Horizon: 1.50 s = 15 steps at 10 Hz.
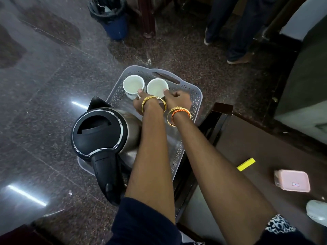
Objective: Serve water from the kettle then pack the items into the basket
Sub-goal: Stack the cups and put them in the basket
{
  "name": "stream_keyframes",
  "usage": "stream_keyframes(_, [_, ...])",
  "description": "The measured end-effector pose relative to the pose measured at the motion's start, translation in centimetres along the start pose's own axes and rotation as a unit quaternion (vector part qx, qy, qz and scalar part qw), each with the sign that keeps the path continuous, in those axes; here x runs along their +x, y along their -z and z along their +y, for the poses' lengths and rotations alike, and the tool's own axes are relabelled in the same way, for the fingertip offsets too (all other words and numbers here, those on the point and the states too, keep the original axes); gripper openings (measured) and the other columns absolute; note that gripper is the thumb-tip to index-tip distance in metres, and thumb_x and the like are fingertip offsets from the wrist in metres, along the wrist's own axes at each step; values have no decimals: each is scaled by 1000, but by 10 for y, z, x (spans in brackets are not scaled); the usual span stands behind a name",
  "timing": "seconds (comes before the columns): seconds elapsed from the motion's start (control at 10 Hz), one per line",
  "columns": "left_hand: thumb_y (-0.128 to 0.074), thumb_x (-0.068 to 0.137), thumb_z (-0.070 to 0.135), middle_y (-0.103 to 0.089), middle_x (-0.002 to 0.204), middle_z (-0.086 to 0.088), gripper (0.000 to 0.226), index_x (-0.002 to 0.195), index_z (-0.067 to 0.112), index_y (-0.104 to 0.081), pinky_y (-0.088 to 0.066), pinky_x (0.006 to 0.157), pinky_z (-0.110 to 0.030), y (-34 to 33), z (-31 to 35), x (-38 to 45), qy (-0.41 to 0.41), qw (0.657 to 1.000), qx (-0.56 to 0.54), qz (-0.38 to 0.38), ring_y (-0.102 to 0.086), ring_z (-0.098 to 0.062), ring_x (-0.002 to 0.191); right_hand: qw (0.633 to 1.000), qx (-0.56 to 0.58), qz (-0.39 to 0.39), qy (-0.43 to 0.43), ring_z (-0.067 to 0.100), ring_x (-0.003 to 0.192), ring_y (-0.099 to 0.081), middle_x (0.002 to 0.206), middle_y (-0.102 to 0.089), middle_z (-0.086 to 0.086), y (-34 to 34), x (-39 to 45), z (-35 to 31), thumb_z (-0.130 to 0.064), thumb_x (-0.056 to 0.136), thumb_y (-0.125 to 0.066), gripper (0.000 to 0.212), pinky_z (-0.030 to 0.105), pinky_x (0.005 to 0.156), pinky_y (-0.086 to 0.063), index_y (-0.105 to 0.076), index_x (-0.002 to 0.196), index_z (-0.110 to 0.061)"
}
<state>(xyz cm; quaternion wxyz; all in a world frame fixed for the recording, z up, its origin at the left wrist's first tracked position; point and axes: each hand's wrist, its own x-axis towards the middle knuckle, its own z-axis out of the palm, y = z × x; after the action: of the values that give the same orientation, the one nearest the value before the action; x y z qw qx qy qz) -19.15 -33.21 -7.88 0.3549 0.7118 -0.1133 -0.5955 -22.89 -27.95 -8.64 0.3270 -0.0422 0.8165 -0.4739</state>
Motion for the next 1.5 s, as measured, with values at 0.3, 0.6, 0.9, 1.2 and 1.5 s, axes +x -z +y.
stream_keyframes(0.3, [-38,98,11,-45,140,-18,37,132,-1,-38,-35,96,-25,21,-12,-21,-124,983,129,-30,-44,-28,128,994,65,-79,45,11,78,-60,83,-68,-4,26,-18,18,-6,81,-58,18,28,80,-49,-71,86,-16])
stream_keyframes(0.6, [-46,84,2,-58,101,-16,24,103,-12,-53,-35,69,-4,65,-112,-161,-455,873,162,-74,-57,-6,92,930,325,128,116,16,40,-46,46,-52,-2,174,-81,59,-5,82,-46,21,24,41,-39,-58,70,-17])
stream_keyframes(0.9, [-49,91,12,-68,83,-13,13,90,8,-61,-53,76,-46,113,-310,-275,-302,747,437,-399,-64,-32,76,873,303,378,-49,21,54,-35,49,-42,3,358,-131,203,-21,83,-51,30,34,56,-29,-52,54,-11])
stream_keyframes(1.2, [-52,91,25,-68,102,-14,20,99,8,-59,-48,85,-35,127,-446,-319,-249,561,647,-453,-62,-29,97,854,241,428,-170,14,46,-44,40,-49,-8,484,-159,322,-21,84,-53,34,27,52,-38,-61,51,-19])
stream_keyframes(1.5, [-56,87,24,-54,116,-16,29,110,7,-52,-52,86,-39,113,-517,-345,-287,513,696,-413,-58,-31,102,865,157,351,-321,28,82,-62,97,-68,13,562,-143,394,-17,82,-58,15,36,80,-51,-61,95,-11])
